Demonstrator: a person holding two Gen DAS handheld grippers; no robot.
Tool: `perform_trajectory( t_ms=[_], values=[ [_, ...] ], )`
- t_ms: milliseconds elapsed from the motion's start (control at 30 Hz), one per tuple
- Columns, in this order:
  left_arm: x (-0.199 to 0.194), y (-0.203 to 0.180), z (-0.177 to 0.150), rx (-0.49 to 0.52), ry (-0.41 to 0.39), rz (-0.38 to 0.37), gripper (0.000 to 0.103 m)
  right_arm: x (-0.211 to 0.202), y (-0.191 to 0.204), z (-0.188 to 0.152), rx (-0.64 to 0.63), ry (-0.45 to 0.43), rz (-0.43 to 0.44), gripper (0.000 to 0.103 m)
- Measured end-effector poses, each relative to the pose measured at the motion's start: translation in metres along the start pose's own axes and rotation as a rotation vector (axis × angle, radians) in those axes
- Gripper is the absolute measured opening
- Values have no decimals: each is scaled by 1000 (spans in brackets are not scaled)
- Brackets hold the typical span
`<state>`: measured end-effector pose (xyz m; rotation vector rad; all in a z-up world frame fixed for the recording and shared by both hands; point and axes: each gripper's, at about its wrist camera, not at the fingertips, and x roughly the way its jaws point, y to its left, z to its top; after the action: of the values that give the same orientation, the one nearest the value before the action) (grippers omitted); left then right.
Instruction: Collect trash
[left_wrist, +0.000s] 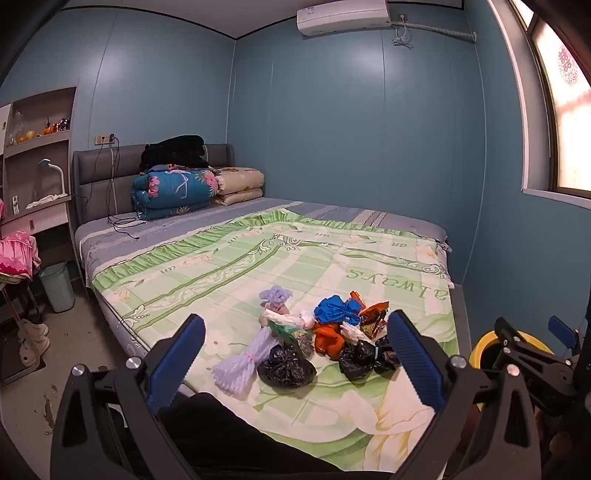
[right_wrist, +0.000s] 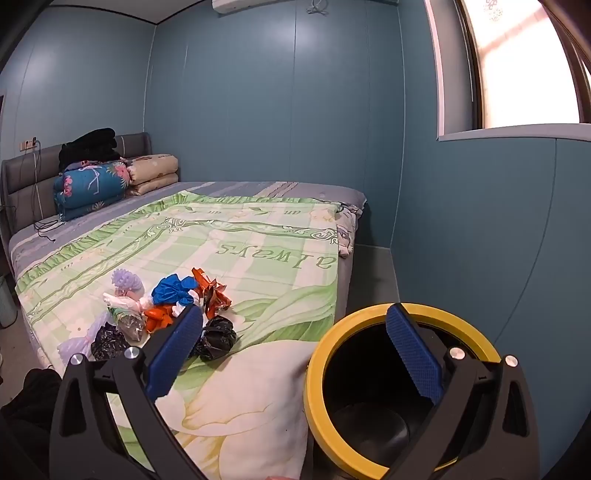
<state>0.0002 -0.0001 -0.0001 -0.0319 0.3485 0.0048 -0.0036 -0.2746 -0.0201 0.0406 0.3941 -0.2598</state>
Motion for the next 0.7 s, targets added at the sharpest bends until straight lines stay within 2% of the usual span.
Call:
perform_trajectory(
  t_ms=[700],
  values=[
    [5,7,-3,-34,38,-8,95,4,7,-2,-9,18,6,95]
  ],
)
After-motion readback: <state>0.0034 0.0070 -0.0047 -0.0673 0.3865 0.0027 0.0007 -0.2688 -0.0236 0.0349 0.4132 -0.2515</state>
